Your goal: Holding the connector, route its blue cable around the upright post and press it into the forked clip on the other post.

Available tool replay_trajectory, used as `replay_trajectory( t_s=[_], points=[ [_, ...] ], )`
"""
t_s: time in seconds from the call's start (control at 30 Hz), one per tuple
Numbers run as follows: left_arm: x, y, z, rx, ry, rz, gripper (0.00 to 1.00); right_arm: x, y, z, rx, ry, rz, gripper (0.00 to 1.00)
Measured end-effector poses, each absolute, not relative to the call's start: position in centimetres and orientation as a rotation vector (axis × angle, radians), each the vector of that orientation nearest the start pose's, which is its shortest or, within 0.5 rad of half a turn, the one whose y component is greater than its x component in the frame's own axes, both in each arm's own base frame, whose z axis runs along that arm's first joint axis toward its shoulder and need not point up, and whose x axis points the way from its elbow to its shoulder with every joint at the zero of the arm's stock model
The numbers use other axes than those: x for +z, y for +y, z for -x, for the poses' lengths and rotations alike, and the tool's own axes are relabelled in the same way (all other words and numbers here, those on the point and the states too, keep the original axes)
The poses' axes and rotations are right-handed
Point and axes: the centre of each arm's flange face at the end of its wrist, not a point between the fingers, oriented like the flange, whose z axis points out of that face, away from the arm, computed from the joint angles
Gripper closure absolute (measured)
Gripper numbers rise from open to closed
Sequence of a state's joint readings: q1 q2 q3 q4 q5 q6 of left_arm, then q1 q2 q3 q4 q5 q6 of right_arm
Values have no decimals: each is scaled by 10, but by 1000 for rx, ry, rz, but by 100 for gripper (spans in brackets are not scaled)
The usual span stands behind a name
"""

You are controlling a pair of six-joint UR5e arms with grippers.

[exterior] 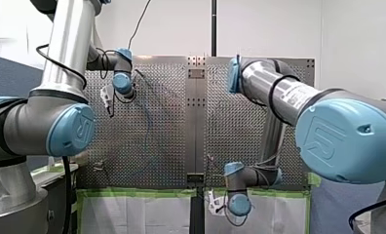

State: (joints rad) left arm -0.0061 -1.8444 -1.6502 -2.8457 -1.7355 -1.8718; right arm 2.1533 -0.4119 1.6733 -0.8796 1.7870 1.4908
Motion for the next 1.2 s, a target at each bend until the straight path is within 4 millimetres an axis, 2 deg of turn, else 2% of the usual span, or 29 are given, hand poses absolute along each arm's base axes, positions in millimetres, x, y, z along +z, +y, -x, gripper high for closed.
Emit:
replay_trajectory(
  t_s=[0.57, 0.83, 0.97, 1.2],
  points=[
    [330, -119, -574, -89, 1590, 375, 0, -102, -416, -369, 1196, -1112, -1681, 100],
    [329, -119, -572, -74, 1599, 387, 0, -77, -416, -350, 1202, -1127, -1645, 100],
    [329, -118, -571, -65, 1600, 394, 0, -58, -424, -346, 1223, -1117, -1623, 100],
    [329, -116, -570, -48, 1599, 409, 0, -48, -437, -337, 1232, -1093, -1643, 100]
  ],
)
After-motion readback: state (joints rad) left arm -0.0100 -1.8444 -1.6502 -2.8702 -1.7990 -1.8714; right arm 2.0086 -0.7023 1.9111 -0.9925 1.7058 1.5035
